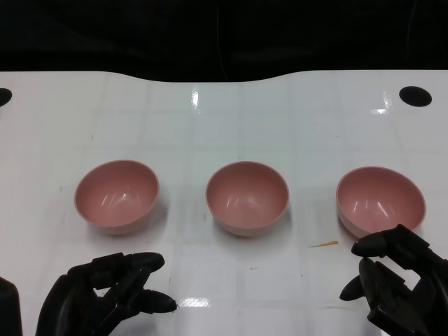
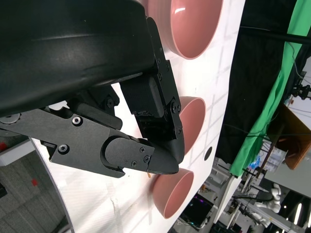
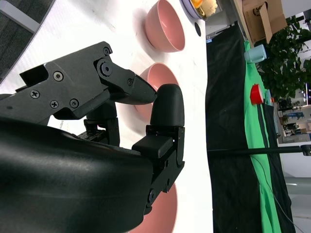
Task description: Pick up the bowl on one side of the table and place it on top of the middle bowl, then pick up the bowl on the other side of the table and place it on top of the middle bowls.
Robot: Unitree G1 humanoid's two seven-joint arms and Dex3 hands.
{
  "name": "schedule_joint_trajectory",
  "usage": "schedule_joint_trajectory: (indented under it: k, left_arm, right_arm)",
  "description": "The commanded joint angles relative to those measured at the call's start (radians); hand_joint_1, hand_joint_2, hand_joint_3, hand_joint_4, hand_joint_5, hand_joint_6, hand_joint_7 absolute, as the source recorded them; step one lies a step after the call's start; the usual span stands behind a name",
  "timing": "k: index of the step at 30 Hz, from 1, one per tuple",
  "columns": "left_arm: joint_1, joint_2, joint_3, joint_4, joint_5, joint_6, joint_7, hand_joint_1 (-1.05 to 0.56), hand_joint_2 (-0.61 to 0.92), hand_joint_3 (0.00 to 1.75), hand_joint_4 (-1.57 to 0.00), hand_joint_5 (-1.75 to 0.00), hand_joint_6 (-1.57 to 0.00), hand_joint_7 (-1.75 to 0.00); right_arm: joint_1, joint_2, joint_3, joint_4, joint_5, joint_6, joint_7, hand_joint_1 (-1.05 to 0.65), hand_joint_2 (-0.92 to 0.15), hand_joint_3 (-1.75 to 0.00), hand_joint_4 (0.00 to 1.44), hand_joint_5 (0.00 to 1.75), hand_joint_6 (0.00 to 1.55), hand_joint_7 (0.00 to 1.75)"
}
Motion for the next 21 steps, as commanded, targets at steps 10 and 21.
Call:
schedule_joint_trajectory:
  k: [10,21]
  left_arm:
    - [-0.008,0.012,0.018,0.019,-0.006,-0.012,-0.005,-0.55,0.92,0.11,-1.03,-0.85,-1.33,-0.05]
    - [-0.009,0.01,0.017,0.019,0.001,-0.013,0.0,-0.54,0.92,0.11,-1.03,-0.85,-1.34,-0.06]
  right_arm:
    - [-0.007,-0.008,0.001,0.005,-0.002,-0.01,-0.001,-0.15,-0.67,-0.93,0.6,1.61,0.53,1.48]
    - [-0.009,-0.012,-0.001,0.015,-0.001,-0.021,0.007,-0.14,-0.67,-0.94,0.61,1.61,0.54,1.48]
